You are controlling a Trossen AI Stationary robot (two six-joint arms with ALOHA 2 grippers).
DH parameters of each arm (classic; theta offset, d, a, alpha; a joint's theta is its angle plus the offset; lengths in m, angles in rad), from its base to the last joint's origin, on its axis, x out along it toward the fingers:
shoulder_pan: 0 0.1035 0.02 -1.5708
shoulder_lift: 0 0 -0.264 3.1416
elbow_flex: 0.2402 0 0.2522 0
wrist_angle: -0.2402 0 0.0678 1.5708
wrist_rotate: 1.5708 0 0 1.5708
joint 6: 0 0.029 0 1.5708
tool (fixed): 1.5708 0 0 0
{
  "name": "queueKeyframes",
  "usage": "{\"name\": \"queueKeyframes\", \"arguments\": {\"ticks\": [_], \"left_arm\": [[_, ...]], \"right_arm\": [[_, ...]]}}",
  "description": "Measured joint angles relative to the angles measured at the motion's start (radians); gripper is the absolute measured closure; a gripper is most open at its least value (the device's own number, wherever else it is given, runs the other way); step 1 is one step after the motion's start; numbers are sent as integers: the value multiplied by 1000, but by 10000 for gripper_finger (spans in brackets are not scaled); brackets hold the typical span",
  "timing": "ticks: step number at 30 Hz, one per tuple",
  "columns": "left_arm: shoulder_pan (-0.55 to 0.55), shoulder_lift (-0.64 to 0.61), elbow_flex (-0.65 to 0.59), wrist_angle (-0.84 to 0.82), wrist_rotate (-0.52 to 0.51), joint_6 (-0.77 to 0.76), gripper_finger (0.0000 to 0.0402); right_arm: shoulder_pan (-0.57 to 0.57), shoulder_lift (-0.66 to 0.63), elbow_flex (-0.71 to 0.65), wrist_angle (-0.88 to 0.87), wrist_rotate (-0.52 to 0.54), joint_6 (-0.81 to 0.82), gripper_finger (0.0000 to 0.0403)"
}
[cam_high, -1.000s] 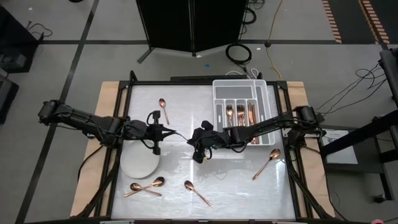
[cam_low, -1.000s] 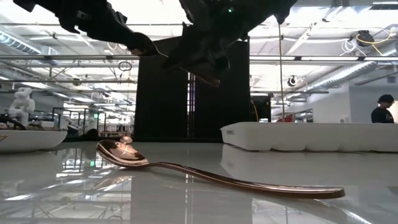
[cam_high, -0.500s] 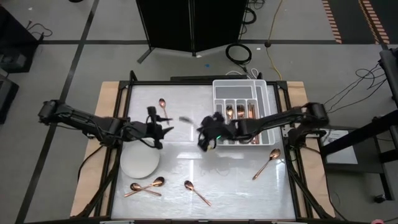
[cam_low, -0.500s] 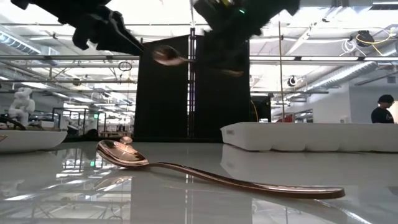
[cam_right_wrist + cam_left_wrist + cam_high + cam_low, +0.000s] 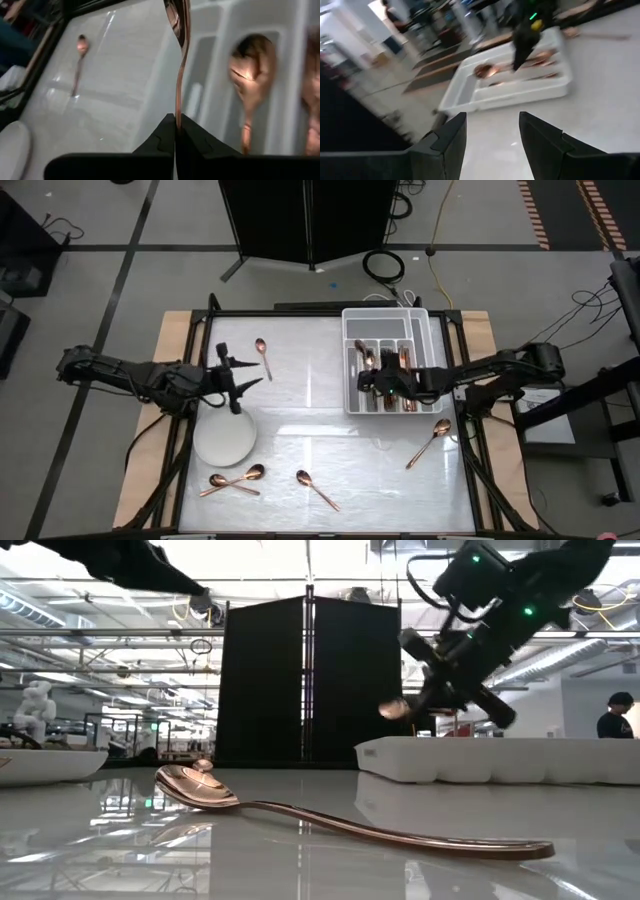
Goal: Sort silverware
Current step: Put the bronze spoon into the silverware tray
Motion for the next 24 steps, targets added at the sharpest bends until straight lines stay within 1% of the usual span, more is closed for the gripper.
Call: {"name": "queueKeyframes", "arguments": {"ticks": [3,6,15,19,21,24], "left_arm": [[0,-27,0,-2,90,-7,219],[0,-41,0,-2,131,-8,219],[0,-40,0,5,141,-10,219],[0,-40,0,5,142,-17,219],[-1,-40,0,6,144,-14,219],[-1,-40,0,6,144,-10,219]], "right_arm": [[31,10,-24,-15,57,67,403],[41,17,-21,-15,109,100,403],[19,109,-22,-25,99,171,403],[19,130,-22,-30,96,166,403],[14,131,-22,-24,76,146,402],[7,132,-22,-25,55,133,392]]}}
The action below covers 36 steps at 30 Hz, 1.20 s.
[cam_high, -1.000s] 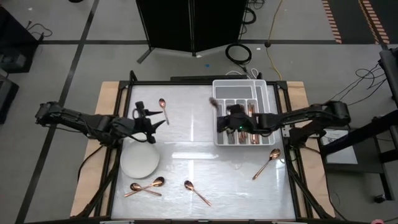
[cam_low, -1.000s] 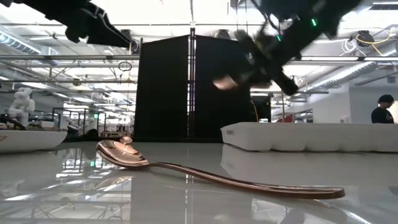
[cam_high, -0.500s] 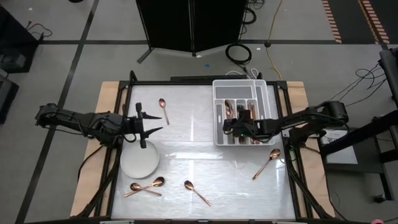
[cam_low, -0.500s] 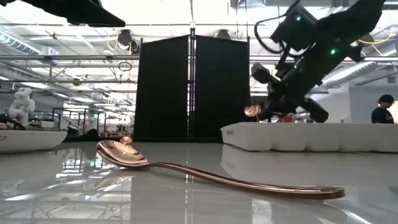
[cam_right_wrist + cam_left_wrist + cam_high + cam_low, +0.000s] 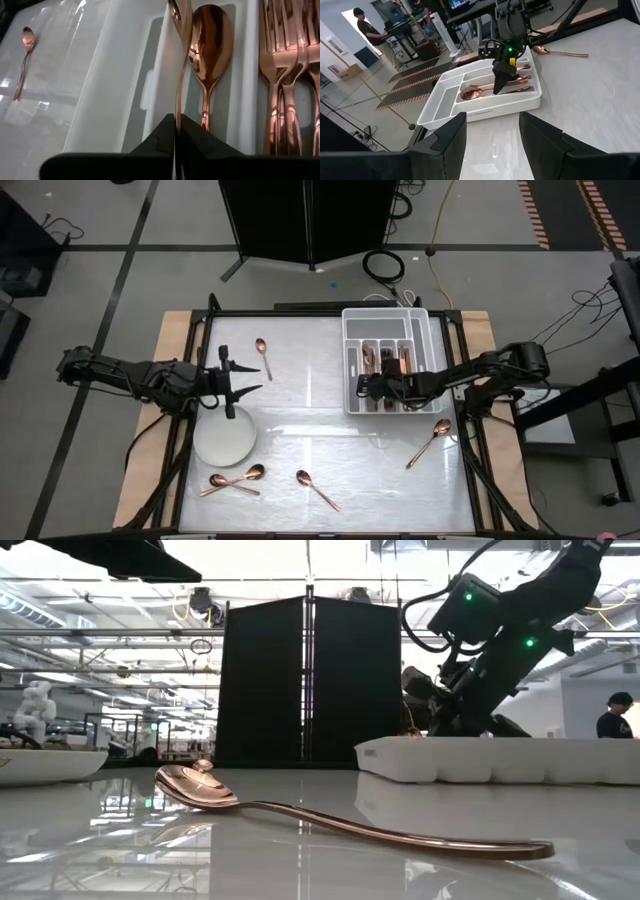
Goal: Sort silverware
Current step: Put the bronze spoon into the silverware tray
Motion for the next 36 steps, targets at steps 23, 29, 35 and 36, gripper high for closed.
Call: {"name": "queueKeyframes", "arguments": {"ticks": [23,29,35,36], "left_arm": [[0,-2,0,-6,38,-51,219],[0,2,0,-8,110,-42,219],[0,17,0,-8,110,-17,219],[0,21,0,-8,110,-17,219]], "right_arm": [[-2,-112,33,-41,-5,-219,348],[39,-148,187,-11,-66,-507,348],[168,-2,431,-7,-243,-647,348],[194,31,468,-15,-245,-651,348]]}}
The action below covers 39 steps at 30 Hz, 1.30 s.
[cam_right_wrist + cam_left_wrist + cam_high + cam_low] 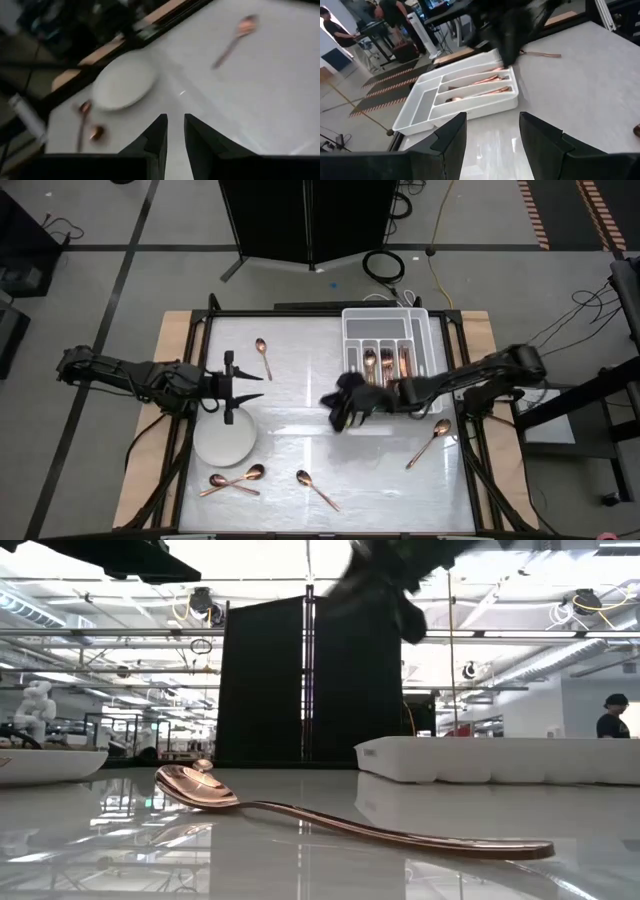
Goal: Sort silverware
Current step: Put the bronze spoon into the silverware tray
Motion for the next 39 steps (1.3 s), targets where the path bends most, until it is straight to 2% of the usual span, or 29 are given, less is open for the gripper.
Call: {"name": "queueKeyframes", "arguments": {"ticks": [5,11,18,23,29,39], "left_arm": [[0,29,0,-29,0,-8,219],[0,61,0,-66,-1,-8,219],[0,52,0,-63,-2,-37,219],[0,51,0,-68,-2,-58,219],[0,52,0,-65,-2,-60,219],[0,52,0,-63,-3,-60,219]], "right_arm": [[103,192,206,-80,-35,-7,348],[188,394,443,-135,-138,-89,348],[249,540,661,-405,-142,-15,348],[290,620,710,-479,-172,44,348],[290,631,716,-510,-215,129,343],[275,628,716,-518,-282,174,251]]}}
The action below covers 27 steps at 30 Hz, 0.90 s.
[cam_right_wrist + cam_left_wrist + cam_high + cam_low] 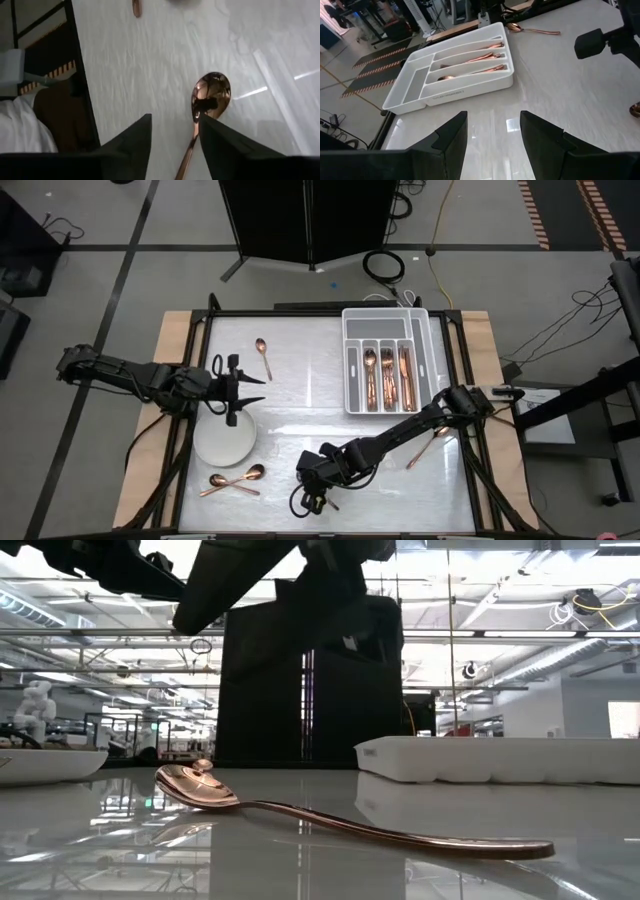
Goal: Sort silverware
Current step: Put the bronze spoon into the silverware tray
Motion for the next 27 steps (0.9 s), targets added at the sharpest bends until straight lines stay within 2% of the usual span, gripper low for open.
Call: {"name": "queueKeyframes", "arguments": {"ticks": [4,10,15,22,27], "left_arm": [[0,0,0,0,0,0,219],[0,0,0,3,-1,0,219],[0,0,0,6,-2,1,219],[0,0,1,5,-4,-2,219],[0,2,1,-6,-4,-27,219]], "right_arm": [[1,0,0,-28,6,50,243],[18,3,-1,-157,58,133,264],[40,3,-1,-153,106,158,270],[54,55,2,-120,106,183,271],[59,133,75,-144,103,146,271]]}}
